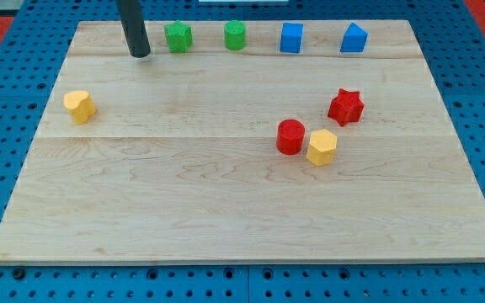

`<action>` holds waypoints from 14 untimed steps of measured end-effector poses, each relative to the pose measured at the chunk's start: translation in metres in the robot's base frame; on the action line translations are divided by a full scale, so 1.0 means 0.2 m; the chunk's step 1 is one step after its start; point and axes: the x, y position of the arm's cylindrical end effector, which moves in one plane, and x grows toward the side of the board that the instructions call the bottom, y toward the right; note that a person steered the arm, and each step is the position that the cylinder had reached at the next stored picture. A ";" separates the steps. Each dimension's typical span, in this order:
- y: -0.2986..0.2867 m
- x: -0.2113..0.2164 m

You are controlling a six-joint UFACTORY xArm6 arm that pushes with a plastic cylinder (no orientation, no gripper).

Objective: Push the red star parallel to the red circle

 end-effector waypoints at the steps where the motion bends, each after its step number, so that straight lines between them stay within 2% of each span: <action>1: 0.00 0.00; 7: -0.26 0.00; 8: -0.14 0.03; 10: 0.30 0.12; 13: 1.58 0.16; 14: 1.77 0.34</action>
